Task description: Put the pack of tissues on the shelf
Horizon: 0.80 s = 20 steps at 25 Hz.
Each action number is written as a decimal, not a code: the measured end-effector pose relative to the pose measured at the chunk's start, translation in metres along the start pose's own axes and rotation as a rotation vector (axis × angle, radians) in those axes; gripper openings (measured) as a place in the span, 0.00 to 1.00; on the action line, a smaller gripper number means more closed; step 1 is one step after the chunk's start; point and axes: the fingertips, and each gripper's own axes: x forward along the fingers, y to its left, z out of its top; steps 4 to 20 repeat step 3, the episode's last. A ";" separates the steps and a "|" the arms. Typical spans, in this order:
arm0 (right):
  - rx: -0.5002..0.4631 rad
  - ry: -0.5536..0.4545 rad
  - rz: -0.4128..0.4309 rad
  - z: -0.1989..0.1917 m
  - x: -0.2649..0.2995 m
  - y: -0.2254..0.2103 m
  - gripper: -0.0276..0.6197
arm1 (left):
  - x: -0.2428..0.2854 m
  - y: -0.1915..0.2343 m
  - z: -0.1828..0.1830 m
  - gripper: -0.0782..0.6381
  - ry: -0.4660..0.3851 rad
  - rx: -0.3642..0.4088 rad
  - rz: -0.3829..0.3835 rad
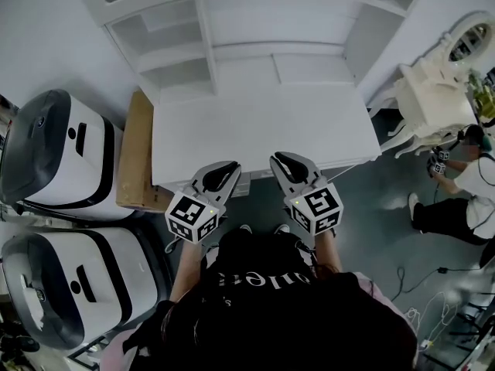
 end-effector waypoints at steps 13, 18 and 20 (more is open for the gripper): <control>-0.002 0.001 -0.005 -0.002 0.000 0.007 0.15 | -0.005 0.001 -0.004 0.16 0.006 -0.002 -0.008; -0.002 0.001 -0.005 -0.002 0.000 0.007 0.15 | -0.005 0.001 -0.004 0.16 0.006 -0.002 -0.008; -0.002 0.001 -0.005 -0.002 0.000 0.007 0.15 | -0.005 0.001 -0.004 0.16 0.006 -0.002 -0.008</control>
